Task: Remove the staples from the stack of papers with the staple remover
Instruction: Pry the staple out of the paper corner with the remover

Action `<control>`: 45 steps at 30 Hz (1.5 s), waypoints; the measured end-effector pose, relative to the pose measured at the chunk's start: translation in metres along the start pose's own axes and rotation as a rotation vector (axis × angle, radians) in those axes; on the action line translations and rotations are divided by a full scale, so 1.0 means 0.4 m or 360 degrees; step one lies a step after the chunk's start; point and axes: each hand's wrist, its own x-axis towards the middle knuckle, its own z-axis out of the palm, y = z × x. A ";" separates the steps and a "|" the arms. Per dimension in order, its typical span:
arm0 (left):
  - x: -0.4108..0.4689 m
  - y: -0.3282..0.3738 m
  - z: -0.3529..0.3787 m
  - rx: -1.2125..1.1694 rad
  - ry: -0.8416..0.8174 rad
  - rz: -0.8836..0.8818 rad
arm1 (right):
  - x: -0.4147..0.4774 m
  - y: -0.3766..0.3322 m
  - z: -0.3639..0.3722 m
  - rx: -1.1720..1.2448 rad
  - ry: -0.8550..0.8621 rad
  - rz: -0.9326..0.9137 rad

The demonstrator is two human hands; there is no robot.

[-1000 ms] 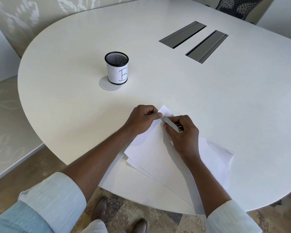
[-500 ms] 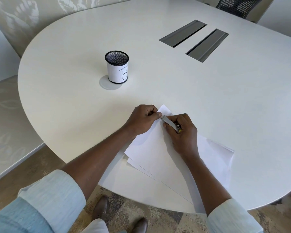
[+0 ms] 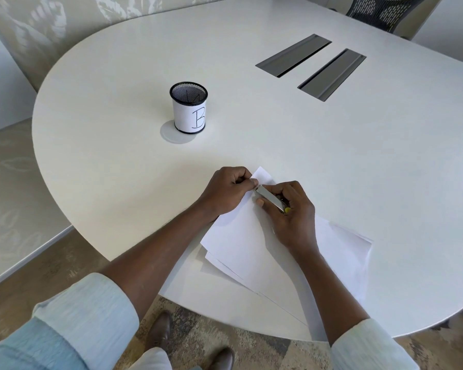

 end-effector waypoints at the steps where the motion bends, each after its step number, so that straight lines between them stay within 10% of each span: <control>1: -0.001 -0.002 -0.001 -0.0015 0.0007 -0.0002 | -0.002 -0.003 -0.001 0.0057 0.0039 0.0057; 45: -0.007 0.000 -0.009 0.0021 0.0037 0.0045 | 0.002 0.004 -0.005 0.0080 -0.0024 -0.0185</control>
